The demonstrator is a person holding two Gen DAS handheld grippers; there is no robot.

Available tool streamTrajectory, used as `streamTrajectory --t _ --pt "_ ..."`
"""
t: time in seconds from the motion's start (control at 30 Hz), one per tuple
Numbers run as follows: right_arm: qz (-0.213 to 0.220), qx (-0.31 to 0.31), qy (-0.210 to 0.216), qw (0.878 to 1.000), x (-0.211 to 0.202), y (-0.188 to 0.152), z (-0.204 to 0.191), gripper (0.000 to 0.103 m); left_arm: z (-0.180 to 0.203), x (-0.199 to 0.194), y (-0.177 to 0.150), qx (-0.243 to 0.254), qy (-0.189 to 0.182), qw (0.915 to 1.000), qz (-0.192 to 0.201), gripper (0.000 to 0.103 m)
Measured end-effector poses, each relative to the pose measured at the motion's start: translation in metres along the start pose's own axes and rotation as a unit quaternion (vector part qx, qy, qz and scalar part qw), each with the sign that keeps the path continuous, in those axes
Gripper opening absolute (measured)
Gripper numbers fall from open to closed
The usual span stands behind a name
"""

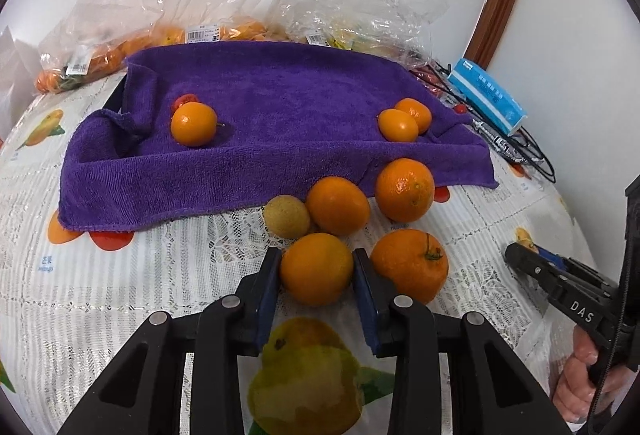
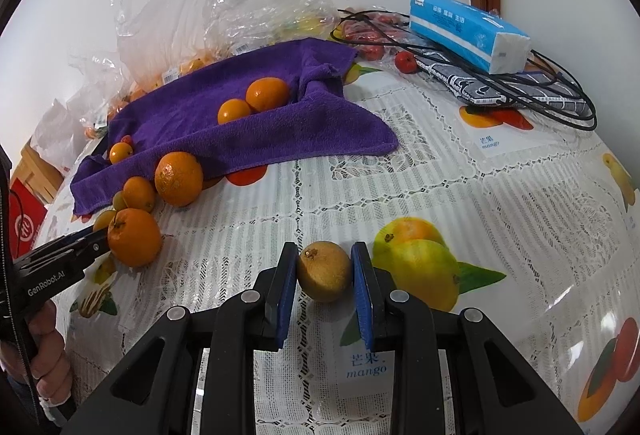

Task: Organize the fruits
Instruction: 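Lift the yellow-brown fruit and large orange and carry both over the towel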

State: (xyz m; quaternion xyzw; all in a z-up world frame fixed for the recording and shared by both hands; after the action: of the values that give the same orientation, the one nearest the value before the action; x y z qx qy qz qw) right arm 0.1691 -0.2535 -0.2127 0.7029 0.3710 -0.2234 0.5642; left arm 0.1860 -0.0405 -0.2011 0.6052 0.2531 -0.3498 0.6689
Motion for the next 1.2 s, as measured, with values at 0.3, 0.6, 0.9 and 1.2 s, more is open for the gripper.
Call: streamTrajectory --t 0.3,0.6,0.9,1.2 --pt "0.004 0.006 -0.001 1.000 -0.001 0.001 0.002 0.027 -0.012 -0.013 0.002 -0.041 -0.031 0.9982 0.032 0.033" --pt "0.019 0.008 -0.013 1.000 -0.008 0.002 0.005 0.027 -0.011 -0.026 0.003 -0.035 -0.037 0.9969 0.060 0.033" --pt "0.039 -0.014 -0.025 0.999 -0.016 0.004 -0.001 0.027 -0.022 -0.041 0.002 -0.051 -0.027 0.9948 0.083 0.033" --pt "0.065 0.002 0.003 0.998 -0.026 0.004 -0.003 0.027 -0.042 -0.054 -0.005 -0.065 -0.008 0.9931 0.097 0.033"
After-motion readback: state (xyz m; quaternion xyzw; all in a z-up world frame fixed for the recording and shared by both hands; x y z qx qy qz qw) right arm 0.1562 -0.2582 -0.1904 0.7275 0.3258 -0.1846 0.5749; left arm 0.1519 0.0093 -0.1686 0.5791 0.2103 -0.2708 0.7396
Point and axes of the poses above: each gripper's, at about its wrist camera, not at the fingertips, and x roughly the way its jaws point, z to its right, y to its top, the point moved 7 cm from there along x, roughly the way its jaws point, and after that the axes turned 6 degrees about y, right-handed, at the moved point
